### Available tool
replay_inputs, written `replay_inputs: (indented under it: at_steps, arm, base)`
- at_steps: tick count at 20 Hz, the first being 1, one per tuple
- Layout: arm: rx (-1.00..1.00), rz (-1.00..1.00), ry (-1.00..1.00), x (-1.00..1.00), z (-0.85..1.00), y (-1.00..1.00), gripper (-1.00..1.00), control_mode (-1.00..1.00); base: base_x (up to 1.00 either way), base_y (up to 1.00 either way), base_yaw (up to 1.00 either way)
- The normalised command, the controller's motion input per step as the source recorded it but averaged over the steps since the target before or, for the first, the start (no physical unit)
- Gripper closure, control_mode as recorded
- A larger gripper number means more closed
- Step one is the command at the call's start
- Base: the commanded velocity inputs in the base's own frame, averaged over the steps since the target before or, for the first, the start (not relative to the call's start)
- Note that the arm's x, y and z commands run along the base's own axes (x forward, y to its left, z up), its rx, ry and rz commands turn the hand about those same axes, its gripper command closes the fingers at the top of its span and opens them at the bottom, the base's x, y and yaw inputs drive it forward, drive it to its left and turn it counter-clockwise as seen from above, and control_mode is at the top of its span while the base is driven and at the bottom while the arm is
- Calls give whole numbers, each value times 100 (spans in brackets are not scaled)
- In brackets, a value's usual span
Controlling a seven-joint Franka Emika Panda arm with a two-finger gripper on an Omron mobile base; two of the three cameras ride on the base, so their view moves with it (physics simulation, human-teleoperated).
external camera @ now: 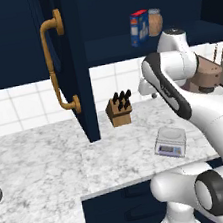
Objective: Pick the boxed food and place it on the digital scale for weighing, and close the cabinet.
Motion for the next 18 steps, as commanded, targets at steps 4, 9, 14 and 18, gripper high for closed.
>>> replay_inputs:
  at_steps: [4,9,14,18]
  arm:
    - [0,0,-14,-45,0,0,-100,-100]
    - [0,-4,-29,-45,26,4,-100,-100]
    - [0,-10,-12,-19,59,9,-100,-100]
    - [0,-6,-10,-3,66,14,-100,-100]
  base:
    - [0,0,0]
    - [0,0,0]
    - [0,0,0]
    - [0,0,0]
